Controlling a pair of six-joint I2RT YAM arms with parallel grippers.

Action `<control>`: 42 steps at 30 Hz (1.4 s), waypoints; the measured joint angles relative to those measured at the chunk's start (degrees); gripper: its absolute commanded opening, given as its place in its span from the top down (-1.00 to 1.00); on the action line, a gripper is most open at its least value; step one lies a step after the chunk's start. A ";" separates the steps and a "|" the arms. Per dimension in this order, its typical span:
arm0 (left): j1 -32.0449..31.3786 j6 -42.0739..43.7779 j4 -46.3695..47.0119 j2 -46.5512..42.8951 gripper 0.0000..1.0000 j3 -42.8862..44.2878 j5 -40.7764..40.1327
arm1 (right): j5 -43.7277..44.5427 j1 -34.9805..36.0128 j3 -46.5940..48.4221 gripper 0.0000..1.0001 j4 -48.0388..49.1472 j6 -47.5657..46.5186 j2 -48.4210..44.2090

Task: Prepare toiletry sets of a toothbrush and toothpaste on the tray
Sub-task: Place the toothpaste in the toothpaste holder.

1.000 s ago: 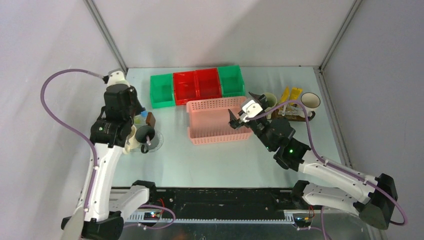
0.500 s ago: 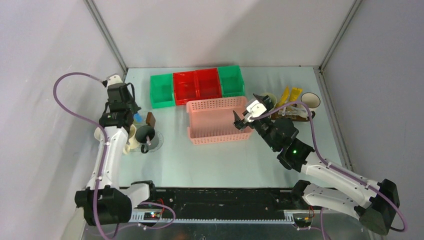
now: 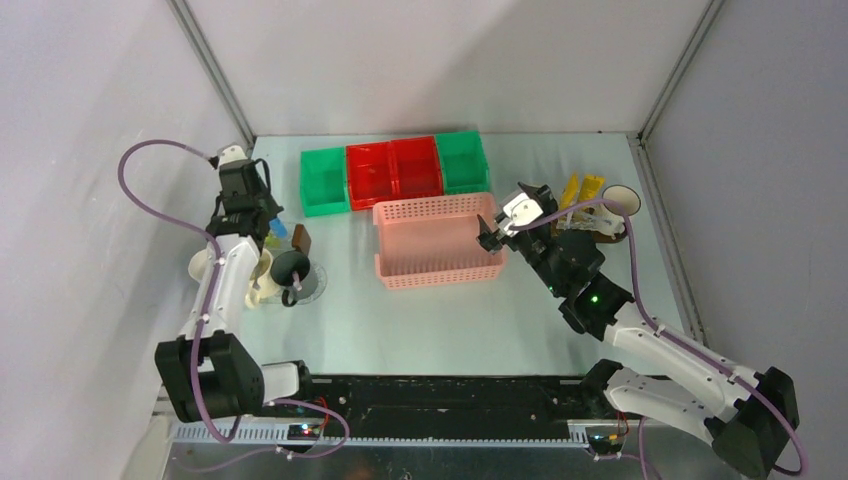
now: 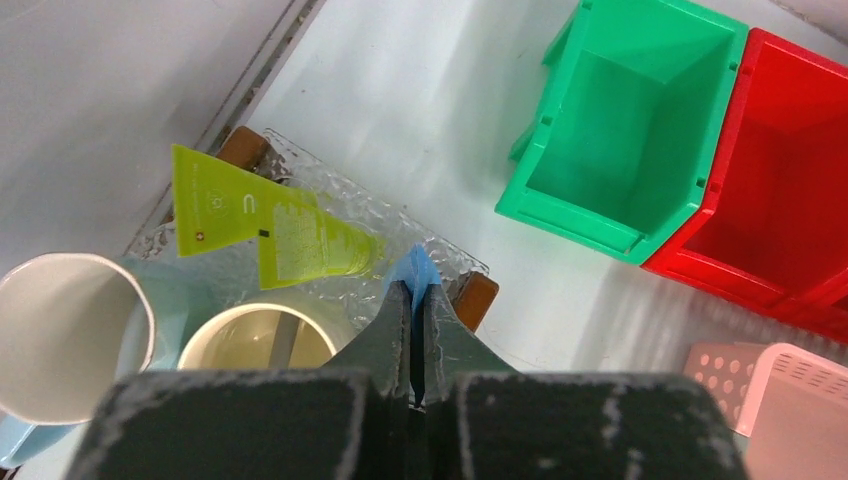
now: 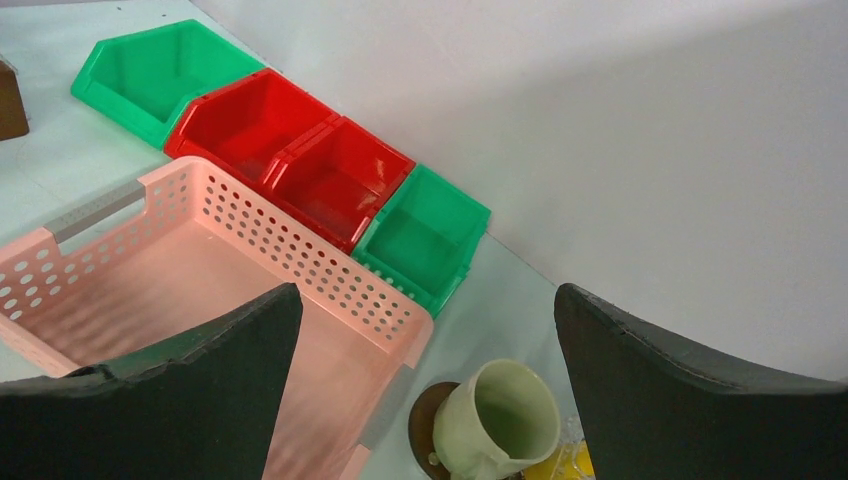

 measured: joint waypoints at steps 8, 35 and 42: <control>0.00 -0.04 1.29 2.51 1.00 -1.42 0.79 | -1.66 -1.97 -0.24 -0.99 0.02 0.52 0.00; 0.11 -0.42 6.27 5.90 -0.04 -6.10 1.77 | -3.56 -3.23 -0.66 -0.99 -1.51 2.29 -2.62; 0.15 0.00 2.27 -2.67 -0.63 -6.14 2.32 | -0.66 -3.32 -0.76 -0.99 -5.75 5.14 -8.83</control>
